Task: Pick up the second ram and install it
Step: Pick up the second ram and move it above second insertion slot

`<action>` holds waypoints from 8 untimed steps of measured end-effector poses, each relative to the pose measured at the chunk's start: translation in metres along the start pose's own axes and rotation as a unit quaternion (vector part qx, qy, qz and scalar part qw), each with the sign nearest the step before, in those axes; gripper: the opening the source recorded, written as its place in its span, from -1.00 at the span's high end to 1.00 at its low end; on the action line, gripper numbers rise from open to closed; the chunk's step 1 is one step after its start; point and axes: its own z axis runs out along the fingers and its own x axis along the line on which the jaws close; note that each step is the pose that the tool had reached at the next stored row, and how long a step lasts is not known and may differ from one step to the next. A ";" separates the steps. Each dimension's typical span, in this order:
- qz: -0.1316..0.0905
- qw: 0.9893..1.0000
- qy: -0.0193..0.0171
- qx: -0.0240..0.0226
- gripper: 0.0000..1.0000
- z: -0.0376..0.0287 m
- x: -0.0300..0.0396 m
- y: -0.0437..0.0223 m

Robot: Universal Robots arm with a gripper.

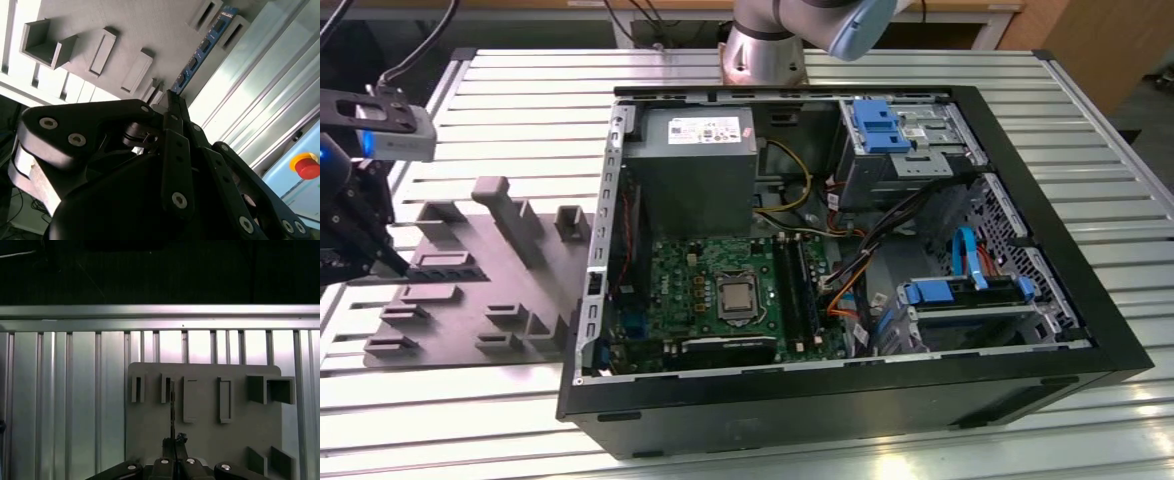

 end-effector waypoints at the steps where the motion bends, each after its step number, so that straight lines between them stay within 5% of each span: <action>1: 0.000 1.000 0.000 0.000 0.77 -0.0026 -0.0001 0.0001; 8: 0.000 1.000 0.000 0.000 0.77 -0.0117 -0.0004 0.0005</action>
